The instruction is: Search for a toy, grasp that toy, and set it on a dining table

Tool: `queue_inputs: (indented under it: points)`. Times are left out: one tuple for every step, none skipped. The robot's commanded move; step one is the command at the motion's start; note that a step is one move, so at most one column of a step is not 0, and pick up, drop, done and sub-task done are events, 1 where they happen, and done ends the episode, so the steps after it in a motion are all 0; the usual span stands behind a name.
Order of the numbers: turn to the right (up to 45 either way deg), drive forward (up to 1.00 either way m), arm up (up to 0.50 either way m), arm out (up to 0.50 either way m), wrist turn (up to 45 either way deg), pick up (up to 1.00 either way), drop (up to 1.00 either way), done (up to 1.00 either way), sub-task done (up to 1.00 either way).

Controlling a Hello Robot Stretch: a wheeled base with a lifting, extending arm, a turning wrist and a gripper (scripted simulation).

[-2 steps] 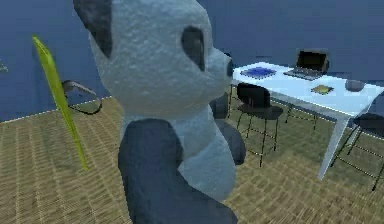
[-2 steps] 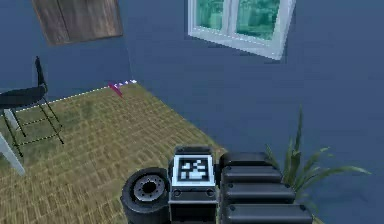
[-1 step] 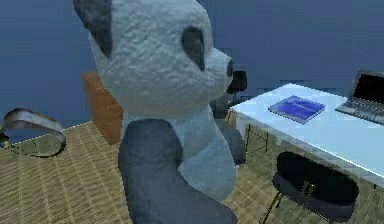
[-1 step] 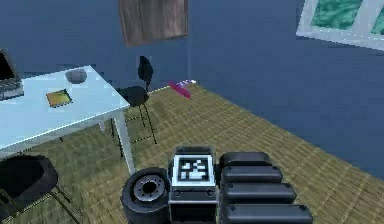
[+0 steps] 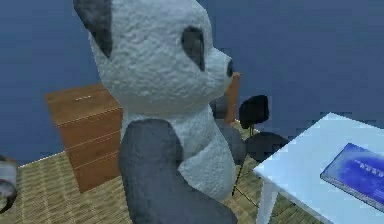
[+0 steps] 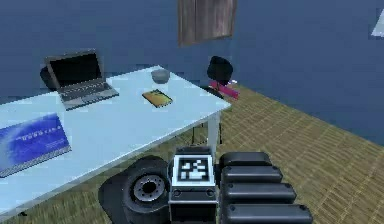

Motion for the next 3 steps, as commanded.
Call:
queue_inputs:
  points:
    - [-33.0, 0.00, 0.00, 0.00, 0.0, 0.00, 0.00, 0.00, 0.00]
    - [0.0, 0.35, 0.00, 0.00, 0.0, 0.00, 0.00, 0.00, 0.00]
    - [45.0, 0.00, 0.00, 0.00, 0.0, 0.00, 0.00, 0.00, 0.00]
